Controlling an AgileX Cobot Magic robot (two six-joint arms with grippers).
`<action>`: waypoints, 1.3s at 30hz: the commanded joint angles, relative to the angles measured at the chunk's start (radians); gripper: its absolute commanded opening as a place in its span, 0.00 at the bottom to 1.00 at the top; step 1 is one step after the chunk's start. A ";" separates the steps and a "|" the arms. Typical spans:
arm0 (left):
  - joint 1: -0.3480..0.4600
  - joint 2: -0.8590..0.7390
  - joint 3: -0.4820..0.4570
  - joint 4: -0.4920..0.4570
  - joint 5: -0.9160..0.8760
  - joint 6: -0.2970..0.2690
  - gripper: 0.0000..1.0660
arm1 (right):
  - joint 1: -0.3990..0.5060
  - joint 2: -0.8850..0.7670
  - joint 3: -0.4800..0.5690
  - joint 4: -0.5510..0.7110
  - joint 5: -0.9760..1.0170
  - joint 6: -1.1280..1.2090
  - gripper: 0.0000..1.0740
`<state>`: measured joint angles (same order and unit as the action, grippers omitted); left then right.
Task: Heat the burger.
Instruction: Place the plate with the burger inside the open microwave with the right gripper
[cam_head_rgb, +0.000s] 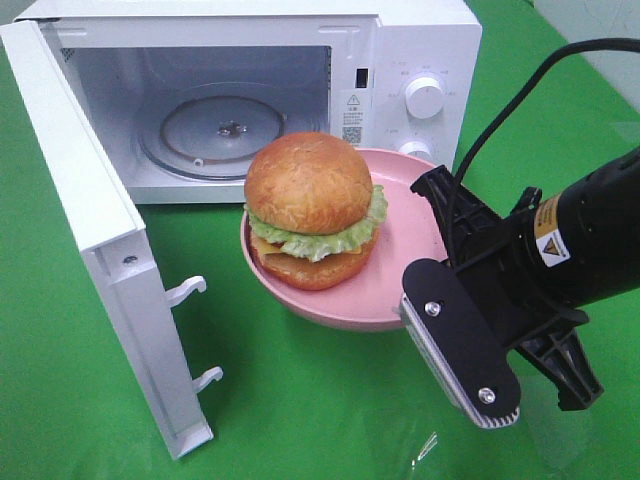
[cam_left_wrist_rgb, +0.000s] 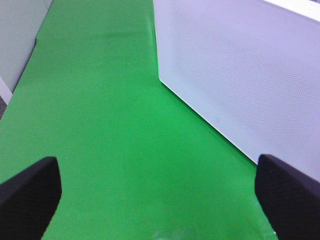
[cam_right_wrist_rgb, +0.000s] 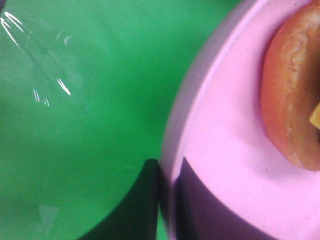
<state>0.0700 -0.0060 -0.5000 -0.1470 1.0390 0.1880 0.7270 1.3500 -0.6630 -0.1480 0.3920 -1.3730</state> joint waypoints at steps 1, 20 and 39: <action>0.004 -0.006 0.003 -0.002 0.001 0.001 0.92 | -0.030 -0.014 -0.015 0.137 -0.067 -0.142 0.00; 0.004 -0.006 0.003 -0.002 0.001 0.001 0.92 | -0.030 0.099 -0.079 0.139 -0.126 -0.146 0.00; 0.004 -0.006 0.003 -0.002 0.001 0.001 0.92 | -0.030 0.310 -0.307 0.186 -0.083 -0.087 0.00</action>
<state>0.0700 -0.0060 -0.5000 -0.1470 1.0390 0.1880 0.6990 1.6700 -0.9530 0.0260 0.3500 -1.4680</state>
